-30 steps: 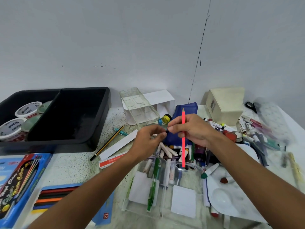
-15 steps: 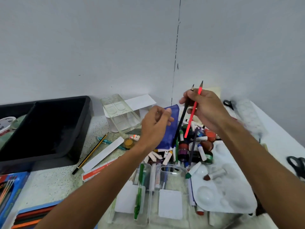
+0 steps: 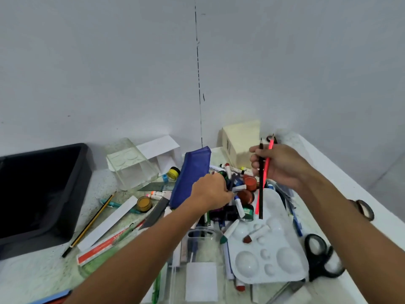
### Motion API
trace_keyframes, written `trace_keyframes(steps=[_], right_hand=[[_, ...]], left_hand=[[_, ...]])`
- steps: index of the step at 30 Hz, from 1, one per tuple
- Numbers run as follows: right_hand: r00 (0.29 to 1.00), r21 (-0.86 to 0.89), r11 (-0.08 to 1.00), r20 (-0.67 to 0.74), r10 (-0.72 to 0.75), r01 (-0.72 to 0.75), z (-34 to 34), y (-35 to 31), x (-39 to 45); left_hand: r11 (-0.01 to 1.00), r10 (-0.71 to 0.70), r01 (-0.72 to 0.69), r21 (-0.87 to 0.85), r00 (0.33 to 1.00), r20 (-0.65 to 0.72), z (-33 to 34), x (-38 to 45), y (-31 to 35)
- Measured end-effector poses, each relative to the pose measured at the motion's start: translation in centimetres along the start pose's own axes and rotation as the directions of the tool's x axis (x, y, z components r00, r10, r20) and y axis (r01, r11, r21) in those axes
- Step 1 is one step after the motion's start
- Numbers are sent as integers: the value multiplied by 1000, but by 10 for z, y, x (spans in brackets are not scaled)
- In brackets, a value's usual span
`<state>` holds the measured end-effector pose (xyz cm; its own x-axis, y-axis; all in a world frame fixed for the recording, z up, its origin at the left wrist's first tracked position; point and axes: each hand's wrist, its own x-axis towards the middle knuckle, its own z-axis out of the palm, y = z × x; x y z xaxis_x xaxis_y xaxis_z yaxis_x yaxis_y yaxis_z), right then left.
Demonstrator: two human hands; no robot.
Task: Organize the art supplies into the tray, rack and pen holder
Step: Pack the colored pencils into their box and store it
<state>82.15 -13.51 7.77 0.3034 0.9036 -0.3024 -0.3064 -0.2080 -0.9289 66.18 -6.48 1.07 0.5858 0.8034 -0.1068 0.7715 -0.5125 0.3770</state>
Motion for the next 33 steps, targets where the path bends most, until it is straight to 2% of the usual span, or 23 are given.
trace_keyframes(steps=[2,4,7,9,14,18,21,23,25,28,30,33], right_hand=[[998,3,999,22,54,-54,-2,7,1],[996,-21,996,20,83,-83,-2,12,2],[998,-78,995,-26,65,-67,1,15,7],[998,-59,997,-32,51,-53,6,16,12],[997,142,989,68,27,-37,22,13,21],[1000,70,998,28,-12,10,31,13,27],[999,14,1000,51,-2,2,33,7,30],[997,41,999,80,18,-21,29,0,32],[997,83,996,79,22,-29,22,-5,35],[997,105,994,68,31,-38,13,-8,39],[995,96,994,81,52,-60,11,-5,40],[991,94,992,114,71,-82,12,0,43]], left_hand=[[999,-13,13,-33,1000,-18,1,1,2],[990,-28,14,-140,995,-92,-1,0,1],[920,-19,-63,-387,978,-206,-14,0,1],[876,1,-116,-467,971,-240,-25,-2,4],[861,54,-143,-488,980,-191,-37,-2,12],[849,93,-167,-501,981,-168,-40,-2,10],[817,132,-190,-545,981,-144,-43,0,5],[851,155,-224,-475,971,-181,-42,2,-9],[940,208,-254,-229,956,-208,-36,3,-27],[966,209,-203,160,978,-22,-24,2,-46],[960,139,-135,246,990,3,-18,1,-48],[966,44,-39,255,999,-16,-13,5,-43]])
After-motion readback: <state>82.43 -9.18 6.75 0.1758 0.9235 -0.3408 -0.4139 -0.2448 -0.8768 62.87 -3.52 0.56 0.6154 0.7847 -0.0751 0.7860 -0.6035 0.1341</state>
